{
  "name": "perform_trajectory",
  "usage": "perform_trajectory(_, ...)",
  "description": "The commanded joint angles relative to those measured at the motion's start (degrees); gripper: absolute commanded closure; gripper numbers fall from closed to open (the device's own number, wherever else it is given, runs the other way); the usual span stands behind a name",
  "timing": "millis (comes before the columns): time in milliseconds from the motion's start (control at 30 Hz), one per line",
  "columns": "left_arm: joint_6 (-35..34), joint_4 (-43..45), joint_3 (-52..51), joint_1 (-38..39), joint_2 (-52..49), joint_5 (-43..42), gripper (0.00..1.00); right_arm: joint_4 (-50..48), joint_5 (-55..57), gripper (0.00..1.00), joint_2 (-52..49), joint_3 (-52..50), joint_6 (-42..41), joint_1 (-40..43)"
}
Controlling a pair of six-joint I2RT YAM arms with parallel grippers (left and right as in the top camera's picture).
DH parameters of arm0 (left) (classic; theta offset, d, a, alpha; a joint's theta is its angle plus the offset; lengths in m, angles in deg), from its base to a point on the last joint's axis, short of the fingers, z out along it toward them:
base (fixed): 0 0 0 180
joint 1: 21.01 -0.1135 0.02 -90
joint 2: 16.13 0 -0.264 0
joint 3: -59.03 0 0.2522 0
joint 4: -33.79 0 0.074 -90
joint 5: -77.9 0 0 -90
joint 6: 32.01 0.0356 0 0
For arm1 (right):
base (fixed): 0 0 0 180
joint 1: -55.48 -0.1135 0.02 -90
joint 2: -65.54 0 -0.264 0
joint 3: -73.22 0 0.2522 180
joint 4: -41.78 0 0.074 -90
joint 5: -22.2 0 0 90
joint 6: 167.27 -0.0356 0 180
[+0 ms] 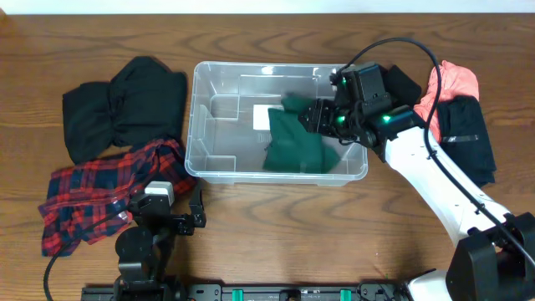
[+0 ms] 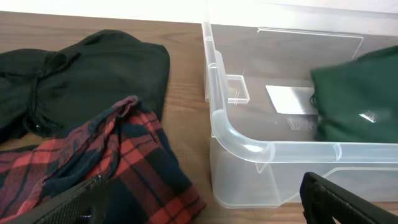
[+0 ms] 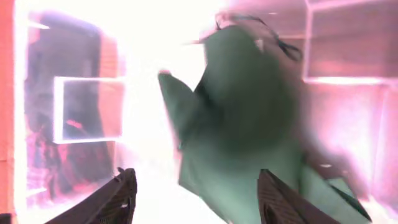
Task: Pack container
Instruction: 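Carry the green cloth with the right gripper into the bin and release, then move the right gripper back and grasp the black folded cloth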
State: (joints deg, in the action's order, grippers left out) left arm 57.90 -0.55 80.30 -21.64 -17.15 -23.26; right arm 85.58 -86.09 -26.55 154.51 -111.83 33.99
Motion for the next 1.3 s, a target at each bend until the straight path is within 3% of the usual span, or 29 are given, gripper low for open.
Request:
perform_trajectory(0, 0.5, -0.31, -1.18, 0.17, 0.02, 0.28, 0.02, 1.01, 3.17, 0.39, 2.8, 0.24, 1.4, 1.9)
perform_trajectory(200, 0.5, -0.31, -1.18, 0.17, 0.02, 0.28, 0.02, 1.66, 3.89, 0.35, 13.03, 0.26, 5.51, 10.73)
perform_trajectory(367, 0.5, -0.31, -1.18, 0.17, 0.02, 0.28, 0.02, 7.67, 5.66, 0.28, 19.45, 0.24, 5.84, 24.65)
perform_trajectory(467, 0.5, -0.31, -1.18, 0.17, 0.02, 0.28, 0.02, 11.74, 5.84, 0.16, 19.28, 0.24, 10.71, 34.58)
perform_trajectory(567, 0.5, -0.31, -1.18, 0.17, 0.02, 0.28, 0.02, 13.6, 6.1, 0.01, 16.37, 0.24, 16.44, 43.45)
perform_trajectory(833, 0.5, -0.31, -1.18, 0.17, 0.02, 0.28, 0.02, 9.22, 3.19, 0.01, 1.36, 0.24, 25.62, 59.93)
perform_trajectory(1033, 0.5, -0.31, -1.18, 0.17, 0.02, 0.28, 0.02, 1.68, -9.4, 0.01, -12.02, 0.24, 32.74, 65.31)
perform_trajectory(1267, 0.5, -0.31, -1.18, 0.17, 0.02, 0.28, 0.02, 1.16, -9.68, 0.01, -20.31, 0.24, 37.0, 65.31)
